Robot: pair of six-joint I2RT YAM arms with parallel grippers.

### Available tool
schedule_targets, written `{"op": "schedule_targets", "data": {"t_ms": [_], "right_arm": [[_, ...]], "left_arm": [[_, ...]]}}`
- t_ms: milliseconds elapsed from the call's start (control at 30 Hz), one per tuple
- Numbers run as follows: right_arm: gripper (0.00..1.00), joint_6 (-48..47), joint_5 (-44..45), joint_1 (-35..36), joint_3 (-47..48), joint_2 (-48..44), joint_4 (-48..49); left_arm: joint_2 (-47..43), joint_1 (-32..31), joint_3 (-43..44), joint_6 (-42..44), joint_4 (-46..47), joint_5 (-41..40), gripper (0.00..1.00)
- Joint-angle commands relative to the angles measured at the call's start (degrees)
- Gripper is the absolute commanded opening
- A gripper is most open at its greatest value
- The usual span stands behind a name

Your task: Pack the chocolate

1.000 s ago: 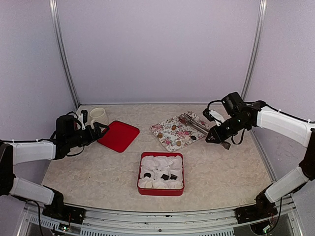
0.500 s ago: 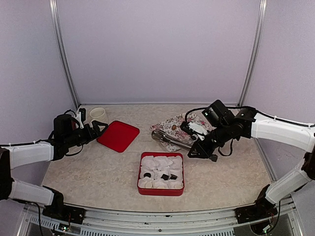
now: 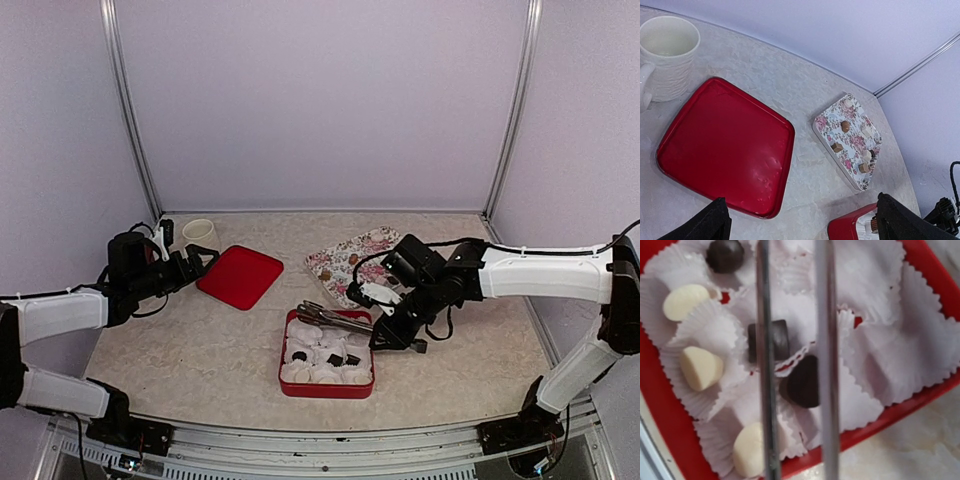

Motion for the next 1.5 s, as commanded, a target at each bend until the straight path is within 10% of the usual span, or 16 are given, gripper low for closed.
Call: {"op": "schedule_targets", "data": {"t_ms": [0, 1467], "right_arm": [[0.2, 0.63, 1.9, 1.01, -0.1, 1.43, 2.07], [0.33, -0.58, 0.74, 0.5, 4.06, -2.62, 2.28]], "left_arm": [[-0.93, 0.51, -0.73, -0.07, -0.28, 0.56, 0.99], [0.3, 0.42, -0.3, -0.42, 0.43, 1.3, 0.99]]}}
